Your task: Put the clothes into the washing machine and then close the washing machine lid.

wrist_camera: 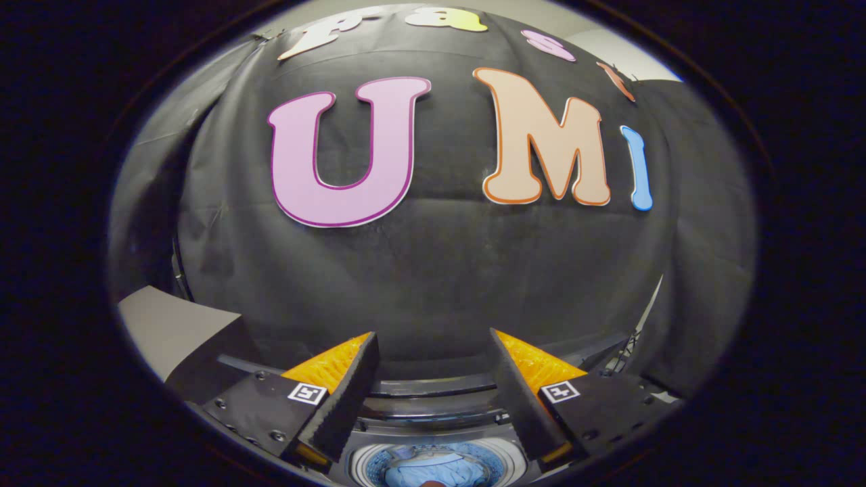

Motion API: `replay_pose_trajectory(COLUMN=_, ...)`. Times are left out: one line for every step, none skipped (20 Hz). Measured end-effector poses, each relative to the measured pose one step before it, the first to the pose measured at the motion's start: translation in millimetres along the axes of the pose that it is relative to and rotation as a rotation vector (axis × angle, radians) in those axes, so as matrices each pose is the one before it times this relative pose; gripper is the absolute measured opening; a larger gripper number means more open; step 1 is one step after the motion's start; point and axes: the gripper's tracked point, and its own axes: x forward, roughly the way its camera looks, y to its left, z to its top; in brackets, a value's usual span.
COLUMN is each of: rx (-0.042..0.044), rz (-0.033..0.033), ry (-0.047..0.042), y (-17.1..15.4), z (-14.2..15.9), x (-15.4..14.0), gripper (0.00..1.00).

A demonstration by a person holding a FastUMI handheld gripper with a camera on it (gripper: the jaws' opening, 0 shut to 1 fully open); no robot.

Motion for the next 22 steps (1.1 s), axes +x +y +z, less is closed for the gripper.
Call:
replay_pose_trajectory(rx=0.00200, rz=0.00150, ry=-0.00307, y=-0.22, z=-1.73, x=-4.45, gripper=0.99)
replay_pose_trajectory(rx=-0.00061, rz=0.00355, ry=-0.00369, y=-0.24, z=-0.96, x=-3.04, gripper=0.99)
replay_pose_trajectory(rx=0.00544, rz=0.00270, ry=-0.00570, y=-0.56, z=-1.46, x=-3.08, gripper=0.99)
replay_pose_trajectory(rx=0.00466, rz=0.00521, ry=-0.01135, y=-0.74, z=-0.07, x=-2.66, gripper=0.99)
replay_pose_trajectory(rx=0.00532, rz=0.00333, ry=-0.00901, y=0.26, z=-1.21, x=-3.41, gripper=0.99)
replay_pose_trajectory(rx=0.00098, rz=0.00145, ry=-0.00678, y=-0.56, z=-0.99, x=-2.08, gripper=0.99)
replay_pose_trajectory(rx=-0.00313, rz=-0.00052, ry=-0.00239, y=-0.33, z=-1.51, x=-4.39, gripper=0.99)
replay_pose_trajectory(rx=-0.00346, rz=-0.00131, ry=0.00149, y=-0.99, z=-2.50, x=-3.04, gripper=0.99)
replay_pose_trajectory(rx=0.00098, rz=0.00005, ry=0.00421, y=-0.75, z=-3.35, x=-4.53, gripper=0.99)
replay_pose_trajectory(rx=-0.00037, rz=0.00071, ry=0.00230, y=-0.61, z=-2.49, x=-4.77, gripper=0.99)
replay_pose_trajectory(rx=-0.00883, rz=0.00212, ry=0.00562, y=0.26, z=-4.46, x=-5.52, gripper=0.99)
replay_pose_trajectory(rx=-0.00706, rz=0.00056, ry=0.00321, y=-0.80, z=-4.30, x=-6.15, gripper=0.99)
replay_pose_trajectory(rx=-0.00462, rz=0.00092, ry=0.00500, y=-1.15, z=-5.18, x=-6.61, gripper=0.99)
replay_pose_trajectory(rx=0.00070, rz=0.00084, ry=-0.00231, y=-0.70, z=-5.67, x=-6.07, gripper=0.99)
replay_pose_trajectory(rx=-0.00361, rz=-0.01101, ry=0.01299, y=-3.14, z=-9.10, x=-6.44, gripper=0.99)
replay_pose_trajectory(rx=-0.01754, rz=-0.02559, ry=0.03586, y=-6.23, z=-16.11, x=-4.46, gripper=0.99)
replay_pose_trajectory(rx=-0.02418, rz=0.00353, ry=0.03290, y=1.21, z=-15.16, x=-6.13, gripper=0.99)
replay_pose_trajectory(rx=-0.03317, rz=0.03328, ry=0.01276, y=8.42, z=-12.64, x=-5.88, gripper=0.99)
replay_pose_trajectory(rx=-0.03062, rz=0.01954, ry=-0.06513, y=8.50, z=3.35, x=-10.96, gripper=0.99)
replay_pose_trajectory(rx=-0.00772, rz=-0.01699, ry=-0.02580, y=-2.04, z=1.04, x=-9.30, gripper=0.99)
replay_pose_trajectory(rx=0.00639, rz=-0.01247, ry=-0.00167, y=-3.42, z=-4.12, x=-8.28, gripper=0.99)
replay_pose_trajectory(rx=0.01262, rz=-0.02372, ry=0.01604, y=-4.90, z=-11.04, x=-10.66, gripper=0.98)
